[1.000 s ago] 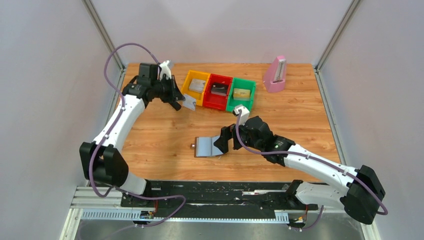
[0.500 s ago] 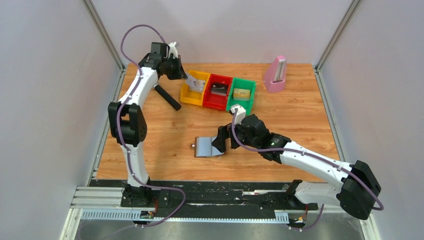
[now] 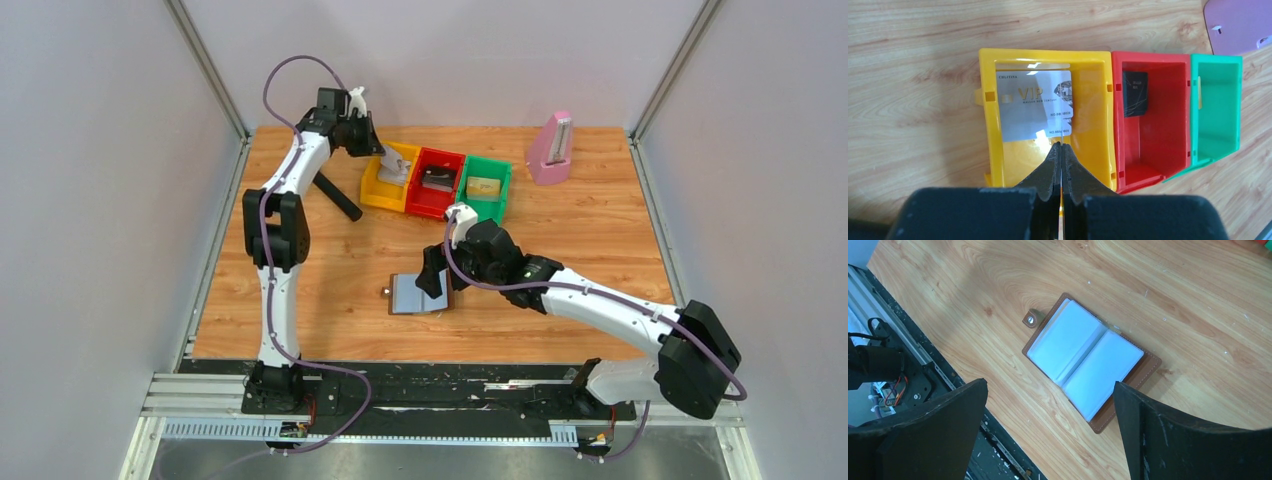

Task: Take the credit cards out of the card holder
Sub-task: Place the credit card in the storage box.

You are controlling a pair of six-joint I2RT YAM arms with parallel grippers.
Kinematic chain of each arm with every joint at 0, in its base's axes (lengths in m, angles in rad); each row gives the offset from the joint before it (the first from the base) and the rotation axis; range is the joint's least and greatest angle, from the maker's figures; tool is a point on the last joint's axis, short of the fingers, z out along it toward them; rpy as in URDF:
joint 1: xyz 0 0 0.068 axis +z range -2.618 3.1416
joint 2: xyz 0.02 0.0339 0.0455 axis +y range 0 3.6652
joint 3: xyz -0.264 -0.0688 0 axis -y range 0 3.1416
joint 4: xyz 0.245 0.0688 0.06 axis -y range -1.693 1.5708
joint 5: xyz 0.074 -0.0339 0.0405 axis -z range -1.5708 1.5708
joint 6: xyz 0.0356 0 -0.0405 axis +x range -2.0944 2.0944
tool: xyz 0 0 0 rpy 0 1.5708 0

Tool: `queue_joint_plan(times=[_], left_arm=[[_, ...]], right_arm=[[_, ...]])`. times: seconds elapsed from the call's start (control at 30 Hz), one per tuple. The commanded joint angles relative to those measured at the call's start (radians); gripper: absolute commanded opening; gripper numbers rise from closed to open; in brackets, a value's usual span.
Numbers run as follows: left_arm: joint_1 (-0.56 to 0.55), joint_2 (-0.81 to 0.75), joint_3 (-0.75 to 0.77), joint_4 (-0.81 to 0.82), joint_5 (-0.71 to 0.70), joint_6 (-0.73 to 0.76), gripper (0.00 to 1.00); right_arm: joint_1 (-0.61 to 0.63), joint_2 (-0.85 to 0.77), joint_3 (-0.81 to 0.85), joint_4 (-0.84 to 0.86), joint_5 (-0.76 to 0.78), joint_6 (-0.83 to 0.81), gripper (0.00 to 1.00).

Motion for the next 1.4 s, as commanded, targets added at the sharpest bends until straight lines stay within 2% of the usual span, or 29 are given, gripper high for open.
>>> queue_joint_plan(times=[0.0,0.33,0.5,0.63,1.03,1.37], left_arm=[[0.006,0.024,0.039,0.085,0.052,0.014,0.0],[0.006,0.093,0.053,0.136,0.068,-0.006,0.02],[0.005,0.132,0.08,0.144,0.086,-0.017,0.1],[0.006,0.149,0.089,0.148,0.089,-0.022,0.2],[0.005,0.145,0.125,0.139,0.061,-0.021,0.43],[0.006,0.073,0.148,0.092,0.017,-0.039,0.49]], right_arm=[[-0.002,0.028,0.059,0.0,0.027,-0.032,1.0],[-0.004,0.057,0.084,-0.026,0.046,-0.053,1.0],[-0.005,0.059,0.086,-0.031,0.059,-0.055,1.0],[-0.006,0.067,0.091,-0.037,0.06,-0.057,1.0],[-0.008,0.107,0.12,-0.049,0.059,-0.056,1.0],[-0.007,0.105,0.13,-0.072,0.08,-0.023,1.0]])
